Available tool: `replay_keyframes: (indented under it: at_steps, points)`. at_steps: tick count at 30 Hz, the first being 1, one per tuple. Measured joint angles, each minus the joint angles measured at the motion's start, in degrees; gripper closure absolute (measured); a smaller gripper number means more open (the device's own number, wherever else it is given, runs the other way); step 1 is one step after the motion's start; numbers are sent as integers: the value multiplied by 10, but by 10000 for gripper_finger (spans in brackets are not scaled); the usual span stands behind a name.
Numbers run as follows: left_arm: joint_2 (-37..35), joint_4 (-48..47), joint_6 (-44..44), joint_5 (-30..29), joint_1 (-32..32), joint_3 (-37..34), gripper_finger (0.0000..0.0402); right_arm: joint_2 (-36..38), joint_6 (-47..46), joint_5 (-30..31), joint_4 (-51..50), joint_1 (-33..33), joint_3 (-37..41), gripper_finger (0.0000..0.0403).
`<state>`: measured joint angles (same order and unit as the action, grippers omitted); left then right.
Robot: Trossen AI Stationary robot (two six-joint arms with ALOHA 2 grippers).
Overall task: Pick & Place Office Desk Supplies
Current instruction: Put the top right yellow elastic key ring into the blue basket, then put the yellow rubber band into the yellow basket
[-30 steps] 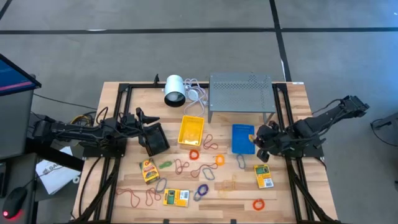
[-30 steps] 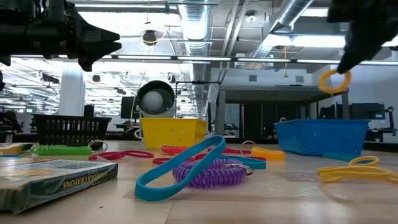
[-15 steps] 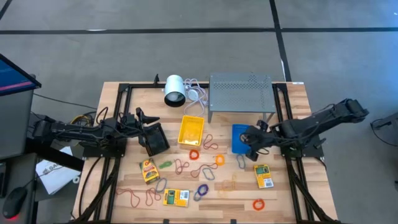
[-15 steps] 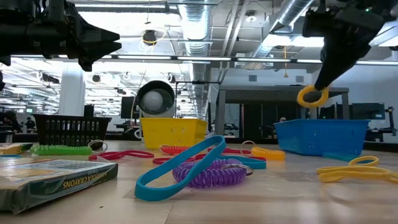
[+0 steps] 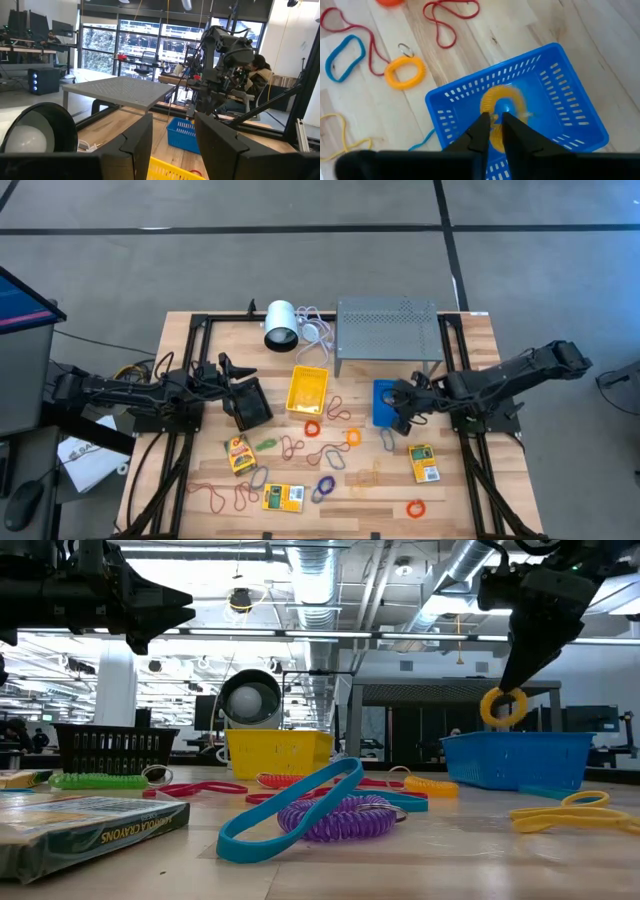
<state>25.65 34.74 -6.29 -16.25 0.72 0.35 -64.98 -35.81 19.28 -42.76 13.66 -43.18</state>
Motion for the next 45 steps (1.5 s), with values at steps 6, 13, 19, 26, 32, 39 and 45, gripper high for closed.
replay_keyframes:
  at_steps: [6, 13, 19, 26, 32, 39, 45]
  points:
    - [0, 0, 0, 0, 0, 0, 259, -1, -4, 0, 0, -1, 7, 309]
    - [0, 0, 0, 0, 0, 0, 259, -1, -32, 0, 0, -1, 26, 236]
    - [0, 0, 0, 0, 0, 0, 259, -1, -41, 2, 9, -1, 29, 184]
    - [0, 0, -1, 0, 0, 0, 259, 1, -43, 2, 8, -3, 29, 193]
    - [0, 0, -4, 0, 0, 0, 259, 3, -42, -16, -51, -1, -13, 221]
    - [0, 0, -22, 36, 0, 0, 259, 11, -105, -85, -122, 22, -65, 241]
    - [0, 0, -32, 42, 0, 0, 259, 15, -232, -90, -205, 69, -108, 251]
